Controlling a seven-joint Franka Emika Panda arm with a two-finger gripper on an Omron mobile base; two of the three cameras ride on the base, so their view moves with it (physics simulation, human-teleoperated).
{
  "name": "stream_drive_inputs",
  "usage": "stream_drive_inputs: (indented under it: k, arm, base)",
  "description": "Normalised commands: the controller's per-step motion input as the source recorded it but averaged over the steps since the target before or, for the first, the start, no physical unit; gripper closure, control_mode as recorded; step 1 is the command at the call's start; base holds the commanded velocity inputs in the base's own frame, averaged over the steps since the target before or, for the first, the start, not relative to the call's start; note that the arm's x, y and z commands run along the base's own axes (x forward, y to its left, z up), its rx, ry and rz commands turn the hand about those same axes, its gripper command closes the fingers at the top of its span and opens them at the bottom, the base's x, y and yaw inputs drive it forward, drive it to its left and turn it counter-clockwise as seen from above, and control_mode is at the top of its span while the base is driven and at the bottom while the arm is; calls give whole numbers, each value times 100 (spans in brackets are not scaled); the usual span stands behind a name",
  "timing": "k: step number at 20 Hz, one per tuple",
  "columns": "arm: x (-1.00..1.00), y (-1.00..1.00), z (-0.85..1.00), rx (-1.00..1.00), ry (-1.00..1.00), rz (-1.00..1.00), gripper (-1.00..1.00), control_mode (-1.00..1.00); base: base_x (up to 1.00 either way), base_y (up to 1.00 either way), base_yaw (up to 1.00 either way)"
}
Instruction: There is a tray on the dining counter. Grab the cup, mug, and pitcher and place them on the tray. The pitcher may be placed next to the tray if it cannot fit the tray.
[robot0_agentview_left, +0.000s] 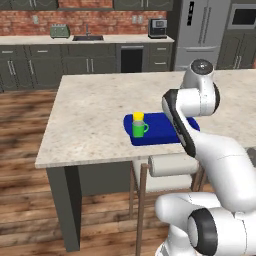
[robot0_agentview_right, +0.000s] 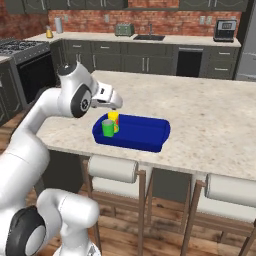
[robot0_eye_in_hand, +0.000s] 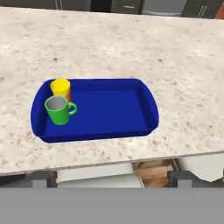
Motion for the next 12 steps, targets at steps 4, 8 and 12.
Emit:
stream_drive_inputs:
  k: [4,8,12]
  arm:
    - [-22,29,2,0,4,-15,-100,-100]
    - [-17,10,6,1,12,-3,-100,-100]
    - [-23,0,0,10,15,2,-100,-100]
  base:
    - [0,0,0]
    - [0,0,0]
    - [0,0,0]
